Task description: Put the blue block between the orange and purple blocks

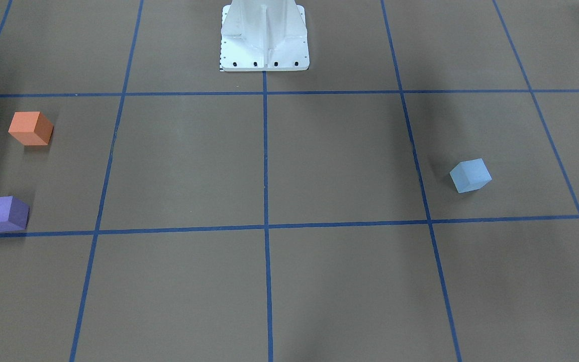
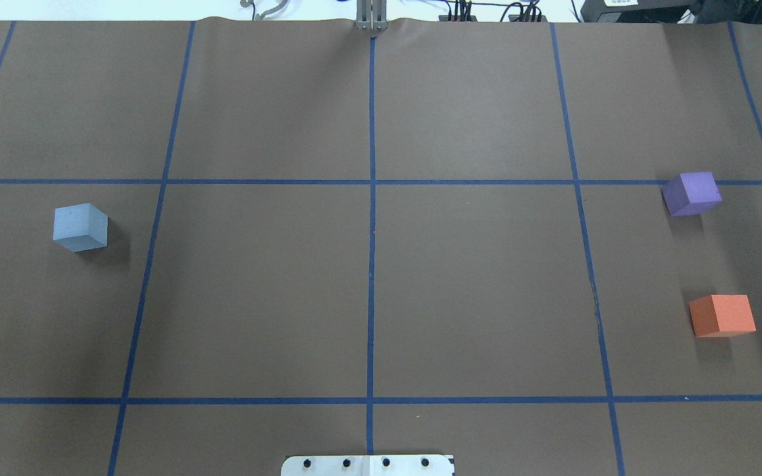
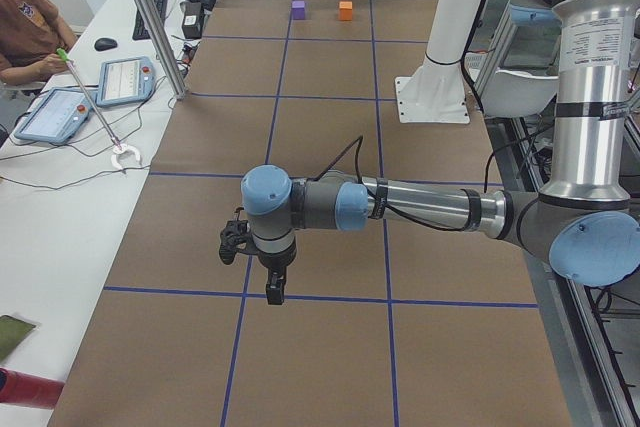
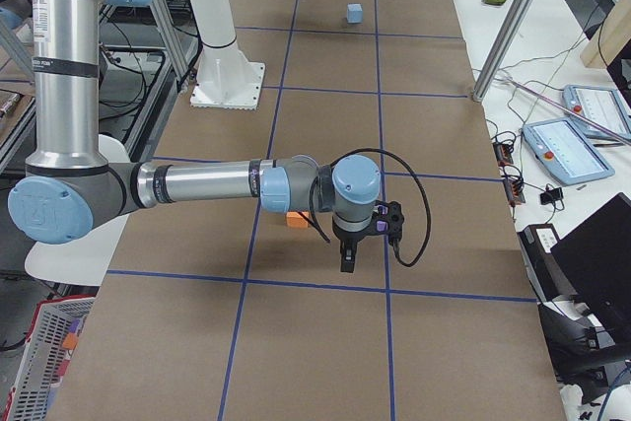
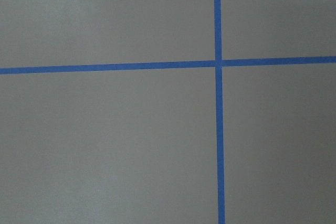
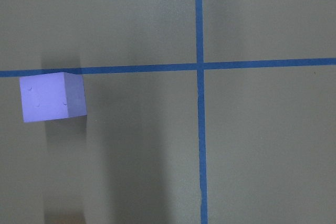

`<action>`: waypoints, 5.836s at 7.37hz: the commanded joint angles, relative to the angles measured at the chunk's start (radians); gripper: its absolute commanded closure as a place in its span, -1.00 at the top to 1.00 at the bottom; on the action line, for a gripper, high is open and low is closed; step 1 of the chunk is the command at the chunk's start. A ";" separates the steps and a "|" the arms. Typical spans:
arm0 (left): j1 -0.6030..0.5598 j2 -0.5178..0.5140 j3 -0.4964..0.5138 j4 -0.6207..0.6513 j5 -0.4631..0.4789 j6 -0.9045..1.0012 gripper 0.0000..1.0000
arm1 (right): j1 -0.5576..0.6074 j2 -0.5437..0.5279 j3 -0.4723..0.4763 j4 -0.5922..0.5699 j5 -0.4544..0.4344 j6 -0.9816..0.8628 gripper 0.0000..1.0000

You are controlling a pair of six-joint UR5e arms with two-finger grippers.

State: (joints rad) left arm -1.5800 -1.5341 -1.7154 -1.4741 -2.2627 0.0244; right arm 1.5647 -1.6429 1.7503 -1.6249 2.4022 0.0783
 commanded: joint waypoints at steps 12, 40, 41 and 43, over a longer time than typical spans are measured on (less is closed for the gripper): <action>0.407 -0.107 -0.153 -0.237 -0.001 -0.748 1.00 | -0.005 0.002 0.005 0.002 0.002 -0.002 1.00; 0.980 -1.019 0.332 -0.075 0.337 -1.120 -1.00 | -0.028 0.020 0.002 0.069 0.107 0.090 1.00; 0.995 -1.023 0.368 -0.096 0.348 -1.123 -1.00 | -0.040 0.024 0.011 0.069 0.112 0.110 1.00; 1.023 -1.022 0.451 -0.188 0.367 -1.121 -1.00 | -0.044 0.096 0.024 0.054 0.120 0.150 1.00</action>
State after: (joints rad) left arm -0.5732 -2.5515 -1.3159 -1.6152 -1.9051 -1.0962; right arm 1.5242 -1.5840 1.7640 -1.5636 2.5181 0.1990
